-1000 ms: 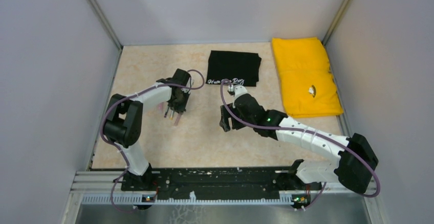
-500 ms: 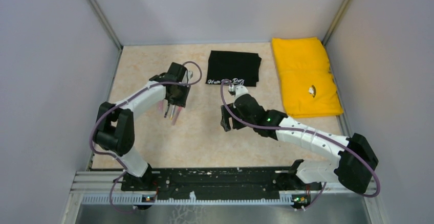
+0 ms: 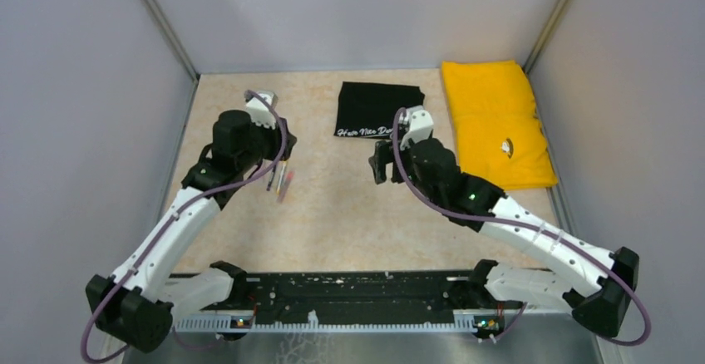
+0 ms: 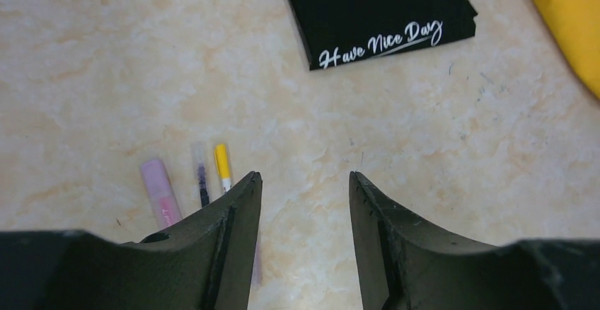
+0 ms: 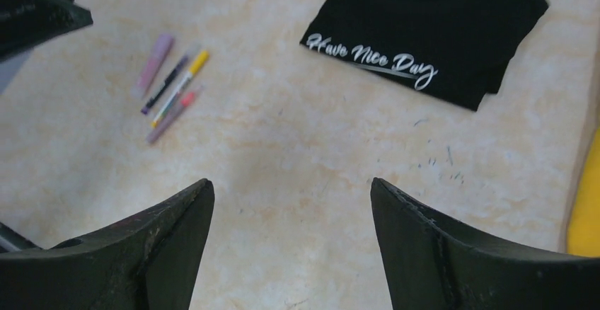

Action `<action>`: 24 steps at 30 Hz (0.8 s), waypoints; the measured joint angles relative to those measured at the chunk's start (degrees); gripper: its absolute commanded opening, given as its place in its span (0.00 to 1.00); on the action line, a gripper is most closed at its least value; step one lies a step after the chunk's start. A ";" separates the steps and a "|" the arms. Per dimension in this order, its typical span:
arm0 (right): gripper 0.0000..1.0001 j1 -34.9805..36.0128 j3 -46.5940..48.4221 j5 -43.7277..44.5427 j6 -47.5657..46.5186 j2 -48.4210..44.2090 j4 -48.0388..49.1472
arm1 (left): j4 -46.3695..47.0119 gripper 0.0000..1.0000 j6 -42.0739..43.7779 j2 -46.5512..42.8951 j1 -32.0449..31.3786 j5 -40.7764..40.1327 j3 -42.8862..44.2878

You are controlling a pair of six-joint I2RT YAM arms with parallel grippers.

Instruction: Insert the pens into the pen caps

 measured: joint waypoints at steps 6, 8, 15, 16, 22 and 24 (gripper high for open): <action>0.86 0.00 -0.02 5.35 -4.87 -6.95 3.76 | 4.70 0.65 -2.97 -10.95 0.02 -7.65 -6.25; 0.87 0.00 -0.48 6.82 -5.90 -8.39 4.28 | 5.46 0.71 -4.15 -14.49 0.02 -11.34 -8.13; 0.89 0.00 -8.13 13.07 -8.72 -18.32 6.93 | 7.28 0.99 -5.53 -24.65 0.02 -19.37 -13.35; 0.89 0.00 -9.46 14.23 -9.25 -20.28 7.06 | 7.26 0.99 -5.44 -25.18 0.02 -19.82 -13.68; 0.94 0.00 -13.97 17.97 -11.23 -28.63 7.37 | 5.95 0.99 -6.64 -28.30 0.02 -23.63 -16.48; 0.96 0.00 -15.45 18.93 -11.61 -31.41 7.87 | 5.49 0.99 -8.11 -29.73 0.02 -24.65 -18.16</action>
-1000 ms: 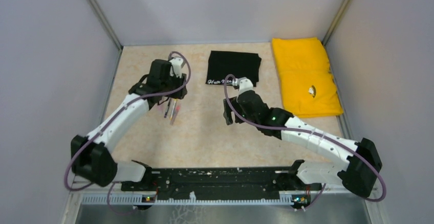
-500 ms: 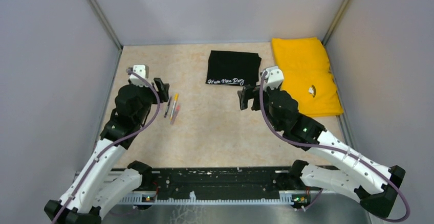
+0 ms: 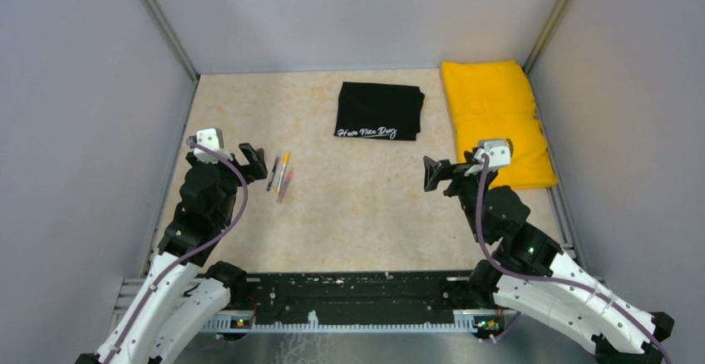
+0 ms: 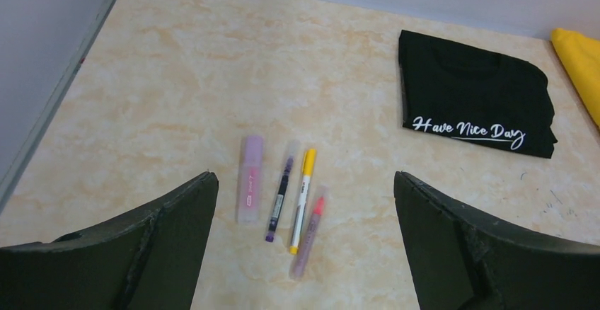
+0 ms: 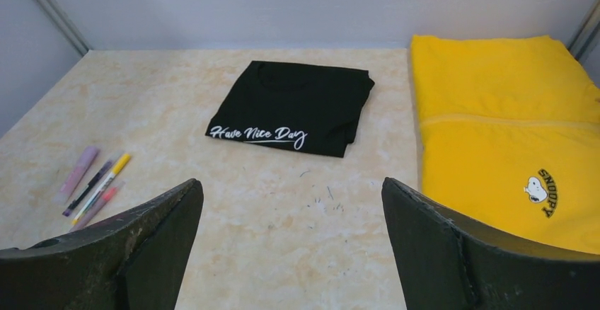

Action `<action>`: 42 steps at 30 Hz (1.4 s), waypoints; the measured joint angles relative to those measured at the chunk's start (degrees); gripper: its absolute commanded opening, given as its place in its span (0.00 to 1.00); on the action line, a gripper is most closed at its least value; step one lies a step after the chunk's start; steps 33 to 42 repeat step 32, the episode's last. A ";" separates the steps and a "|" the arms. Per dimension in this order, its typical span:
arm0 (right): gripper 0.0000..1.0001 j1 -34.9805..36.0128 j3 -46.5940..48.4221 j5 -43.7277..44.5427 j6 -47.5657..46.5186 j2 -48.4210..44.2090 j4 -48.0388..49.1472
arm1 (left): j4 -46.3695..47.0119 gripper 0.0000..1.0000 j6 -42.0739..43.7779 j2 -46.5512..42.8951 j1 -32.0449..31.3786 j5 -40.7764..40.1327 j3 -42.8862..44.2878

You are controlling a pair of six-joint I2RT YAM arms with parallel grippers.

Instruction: Insert the pens into the pen caps

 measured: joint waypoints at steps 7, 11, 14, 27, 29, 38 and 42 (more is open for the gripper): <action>0.98 0.00 -3.56 1.60 0.11 -4.63 -1.36 | -0.07 0.99 -4.07 -2.23 0.20 -0.37 -2.78; 0.99 0.00 -4.50 2.58 0.24 -5.73 -2.56 | 0.13 0.99 -4.66 -1.77 0.20 -0.24 -2.78; 0.99 0.00 -5.16 3.43 0.26 -6.27 -2.71 | 0.13 0.99 -4.85 -0.87 0.20 -0.24 -2.78; 0.98 0.00 -8.20 4.04 2.10 -7.34 -4.55 | 0.09 0.99 -4.85 0.79 0.20 0.85 -2.78; 0.99 0.00 -8.20 4.13 2.23 -7.34 -4.55 | 0.09 0.99 -4.81 0.90 0.20 1.20 -2.78; 0.99 0.00 -8.20 4.20 2.27 -7.34 -4.55 | 0.09 0.99 -4.83 1.51 0.20 1.49 -2.75; 0.99 0.00 -8.20 4.20 2.27 -7.34 -4.55 | 0.09 0.99 -4.83 1.51 0.20 1.49 -2.75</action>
